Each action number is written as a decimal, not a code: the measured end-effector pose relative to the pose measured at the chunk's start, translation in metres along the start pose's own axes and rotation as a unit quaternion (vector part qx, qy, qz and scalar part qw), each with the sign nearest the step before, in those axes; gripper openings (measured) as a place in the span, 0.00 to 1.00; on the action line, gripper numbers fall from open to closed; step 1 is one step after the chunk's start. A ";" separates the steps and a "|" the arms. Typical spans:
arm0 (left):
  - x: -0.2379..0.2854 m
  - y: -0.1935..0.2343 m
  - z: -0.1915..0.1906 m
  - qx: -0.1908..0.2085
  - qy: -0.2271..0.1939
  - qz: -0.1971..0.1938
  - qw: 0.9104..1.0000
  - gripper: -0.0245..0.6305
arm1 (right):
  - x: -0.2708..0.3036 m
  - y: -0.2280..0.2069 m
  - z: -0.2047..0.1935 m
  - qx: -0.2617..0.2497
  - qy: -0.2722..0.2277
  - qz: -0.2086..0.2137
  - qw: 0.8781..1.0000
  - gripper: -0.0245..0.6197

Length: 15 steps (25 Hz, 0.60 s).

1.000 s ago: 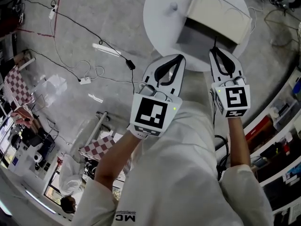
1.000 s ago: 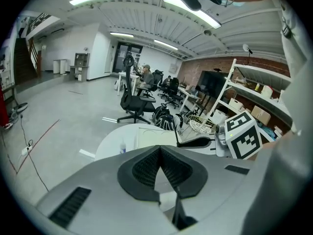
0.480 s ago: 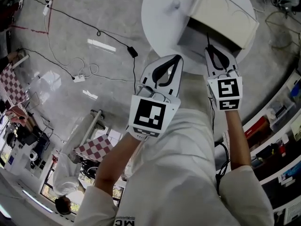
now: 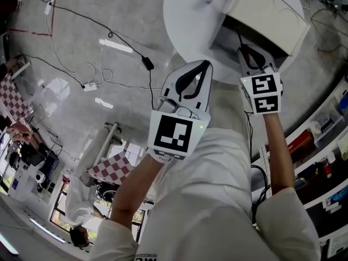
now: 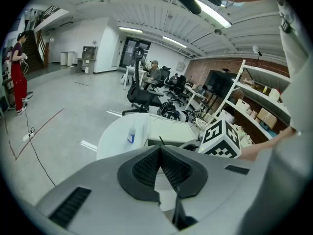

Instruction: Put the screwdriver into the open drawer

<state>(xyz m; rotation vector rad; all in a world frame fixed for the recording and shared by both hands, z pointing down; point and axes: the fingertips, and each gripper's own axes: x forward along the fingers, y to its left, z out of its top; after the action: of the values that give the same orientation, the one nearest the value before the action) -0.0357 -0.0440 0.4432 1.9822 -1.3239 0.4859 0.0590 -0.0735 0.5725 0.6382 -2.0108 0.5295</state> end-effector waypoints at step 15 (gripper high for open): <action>0.000 0.007 -0.007 0.005 0.009 0.003 1.000 0.05 | 0.047 -0.006 -0.020 0.002 0.127 0.025 0.992 0.21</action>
<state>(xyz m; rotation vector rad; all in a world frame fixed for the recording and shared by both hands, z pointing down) -0.0416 -0.0406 0.4505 1.9782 -1.3200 0.5127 0.0554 -0.0766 0.6237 0.4983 -1.7894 0.6132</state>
